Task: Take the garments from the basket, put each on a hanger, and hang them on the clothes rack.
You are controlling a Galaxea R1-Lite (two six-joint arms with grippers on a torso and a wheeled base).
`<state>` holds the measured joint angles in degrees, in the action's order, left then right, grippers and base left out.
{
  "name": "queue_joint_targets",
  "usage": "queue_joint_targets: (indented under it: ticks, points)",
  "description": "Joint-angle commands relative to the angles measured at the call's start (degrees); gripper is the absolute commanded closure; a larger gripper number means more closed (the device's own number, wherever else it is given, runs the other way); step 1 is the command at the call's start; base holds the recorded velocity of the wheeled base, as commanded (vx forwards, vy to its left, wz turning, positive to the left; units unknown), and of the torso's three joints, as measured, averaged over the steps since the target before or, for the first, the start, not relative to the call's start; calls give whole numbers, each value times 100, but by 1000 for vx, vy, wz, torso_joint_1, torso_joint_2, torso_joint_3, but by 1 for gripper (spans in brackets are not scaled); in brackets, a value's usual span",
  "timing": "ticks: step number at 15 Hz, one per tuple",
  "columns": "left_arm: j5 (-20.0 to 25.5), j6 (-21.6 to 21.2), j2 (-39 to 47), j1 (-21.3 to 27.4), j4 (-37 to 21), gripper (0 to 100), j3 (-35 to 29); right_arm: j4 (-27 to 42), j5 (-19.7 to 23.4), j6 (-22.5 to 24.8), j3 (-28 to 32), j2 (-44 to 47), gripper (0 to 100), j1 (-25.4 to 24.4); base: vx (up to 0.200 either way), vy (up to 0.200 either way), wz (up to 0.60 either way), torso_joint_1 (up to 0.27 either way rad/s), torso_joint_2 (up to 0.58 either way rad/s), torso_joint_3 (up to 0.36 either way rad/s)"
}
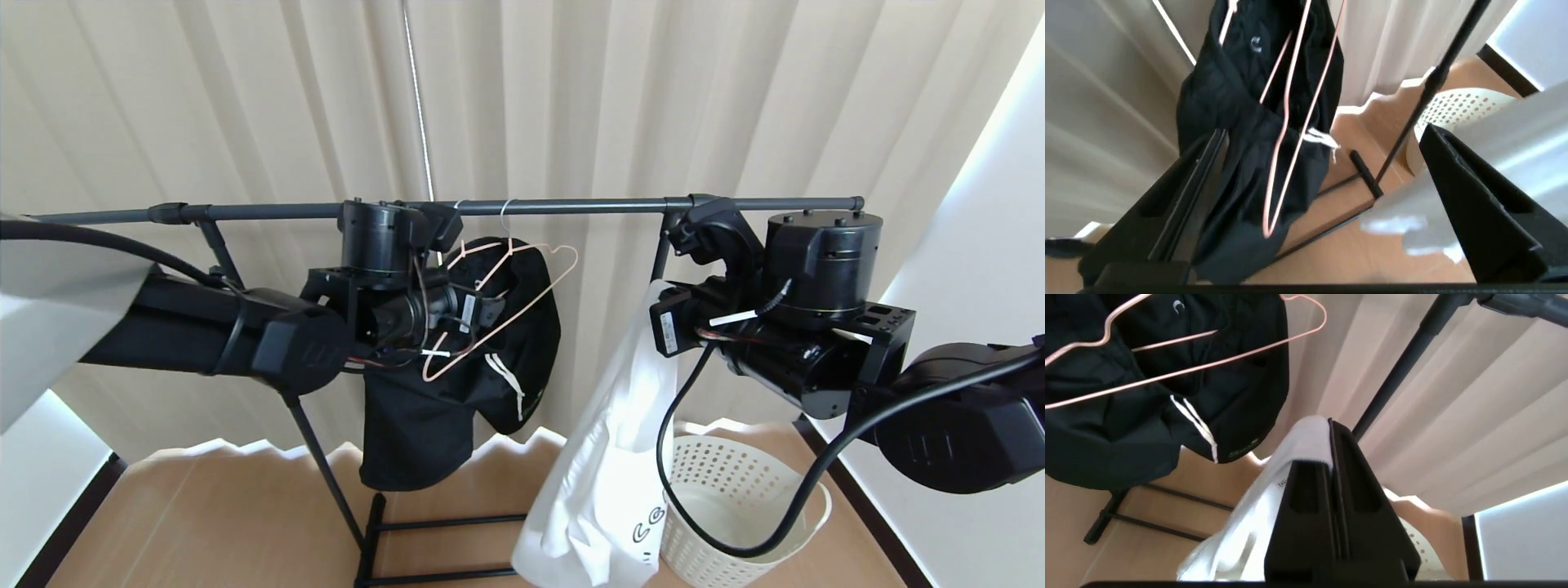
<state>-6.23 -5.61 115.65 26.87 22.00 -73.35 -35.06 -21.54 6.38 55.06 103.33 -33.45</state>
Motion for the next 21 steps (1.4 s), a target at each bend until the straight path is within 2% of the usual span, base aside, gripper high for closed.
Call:
queue_joint_targets:
  ticks: [1,11,21]
  points:
    - [8,-19,704,-15,6,0,-461,-1,10,4,39,21,100,40,0,0,0,0,0,0]
    - [-1,16,1768,-164,6,0,-1480,-1,10,13,83,47,100,76,0,0,0,0,0,0]
    - [34,33,2181,-270,6,0,-1814,-1,10,48,83,117,100,84,0,0,0,0,0,0]
